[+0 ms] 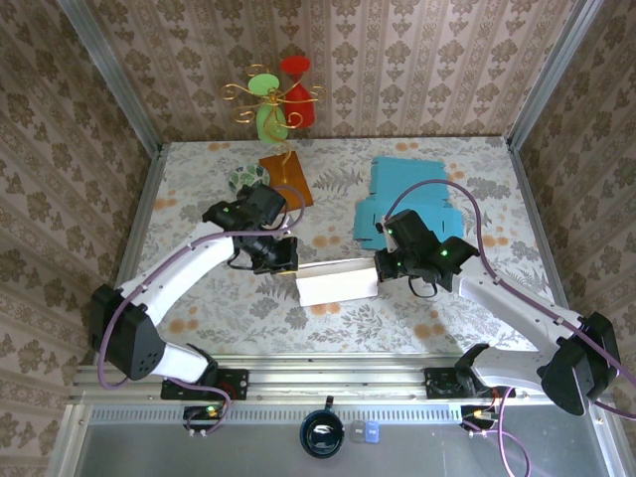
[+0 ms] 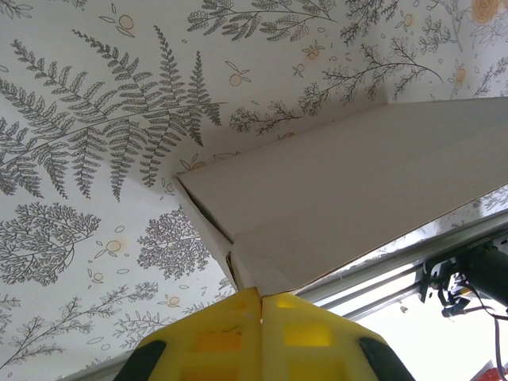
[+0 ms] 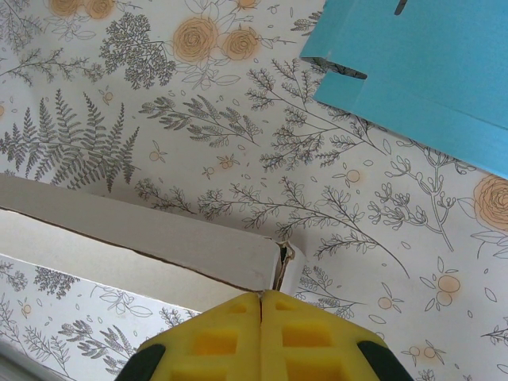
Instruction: Fold the paper box
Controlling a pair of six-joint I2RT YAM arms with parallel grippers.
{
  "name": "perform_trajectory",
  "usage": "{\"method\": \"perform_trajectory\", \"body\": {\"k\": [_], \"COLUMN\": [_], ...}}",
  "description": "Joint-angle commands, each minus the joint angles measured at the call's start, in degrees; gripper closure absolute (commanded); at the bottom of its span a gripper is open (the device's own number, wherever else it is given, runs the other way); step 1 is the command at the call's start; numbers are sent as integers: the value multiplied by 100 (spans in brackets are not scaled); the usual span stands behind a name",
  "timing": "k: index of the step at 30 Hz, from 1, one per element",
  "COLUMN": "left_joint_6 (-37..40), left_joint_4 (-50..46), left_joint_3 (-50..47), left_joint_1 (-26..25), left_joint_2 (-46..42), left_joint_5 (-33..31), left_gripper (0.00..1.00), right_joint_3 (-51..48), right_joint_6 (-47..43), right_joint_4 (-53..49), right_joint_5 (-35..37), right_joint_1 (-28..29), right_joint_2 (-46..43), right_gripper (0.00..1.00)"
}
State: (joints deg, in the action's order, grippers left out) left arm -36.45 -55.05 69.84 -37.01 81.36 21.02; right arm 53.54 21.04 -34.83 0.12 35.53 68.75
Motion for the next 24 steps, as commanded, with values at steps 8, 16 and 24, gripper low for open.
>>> {"method": "perform_trajectory", "body": {"k": [8, 16, 24], "left_joint_6": [133, 289, 315], "left_joint_4": [415, 367, 345], "left_joint_3": [-593, -801, -771], "left_joint_1": [-6, -72, -252], "left_joint_2": [-355, -464, -493], "left_joint_5": [151, 6, -189], "left_gripper": [100, 100, 100], "right_joint_3": [-74, -117, -99], "right_joint_6": [25, 31, 524], "right_joint_4": [-54, -42, -228], "right_joint_5": [10, -11, -34], "right_joint_1": [85, 86, 78], "right_joint_2": [7, -15, -334], "right_gripper": [100, 100, 85]}}
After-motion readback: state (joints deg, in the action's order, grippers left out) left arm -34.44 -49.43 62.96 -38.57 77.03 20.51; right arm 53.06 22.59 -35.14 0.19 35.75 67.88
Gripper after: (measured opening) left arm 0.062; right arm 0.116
